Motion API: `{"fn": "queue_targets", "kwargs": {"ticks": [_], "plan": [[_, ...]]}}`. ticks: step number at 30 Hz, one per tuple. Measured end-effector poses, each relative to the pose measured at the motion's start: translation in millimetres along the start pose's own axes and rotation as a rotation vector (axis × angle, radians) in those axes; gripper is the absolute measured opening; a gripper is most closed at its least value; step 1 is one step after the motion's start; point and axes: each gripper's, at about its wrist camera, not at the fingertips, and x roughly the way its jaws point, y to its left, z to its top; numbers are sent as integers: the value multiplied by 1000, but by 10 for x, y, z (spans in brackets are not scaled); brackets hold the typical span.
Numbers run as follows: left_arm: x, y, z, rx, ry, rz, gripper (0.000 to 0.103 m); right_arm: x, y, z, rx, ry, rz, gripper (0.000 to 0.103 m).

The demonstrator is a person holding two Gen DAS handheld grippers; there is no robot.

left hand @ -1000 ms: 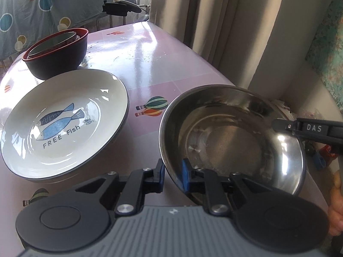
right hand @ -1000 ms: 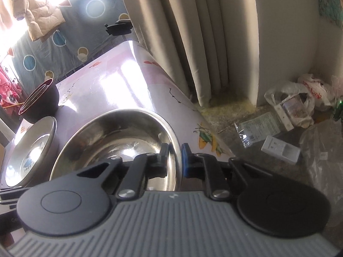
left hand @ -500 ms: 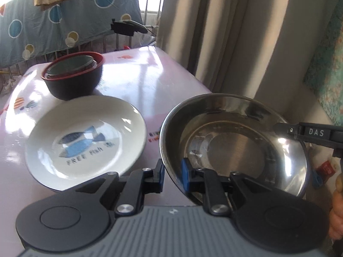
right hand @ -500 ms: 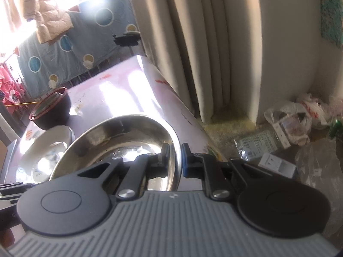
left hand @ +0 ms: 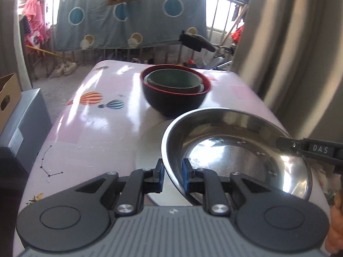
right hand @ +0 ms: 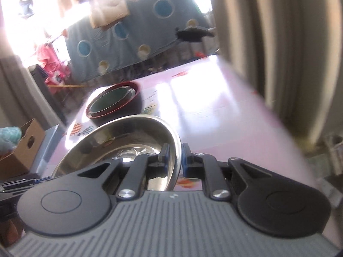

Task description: Organize plates and bowls

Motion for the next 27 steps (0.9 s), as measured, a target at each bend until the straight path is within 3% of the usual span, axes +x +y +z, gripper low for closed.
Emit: {"fn": "queue_targets", "kwargs": {"ticks": [7,15,19,27], "plan": [[178,226,61,-24,21,11,18,399,294,-13,-31,70,11,10],[237,262,20,5,25,5,18,589,457,-99,-80,107,-22,11],[247,232,16,13,39,12,38,563,476,-87,-90,116,-28,14],[139,209,-56,32,13,35,44,528,356,-76,-39,120,-26,25]]}}
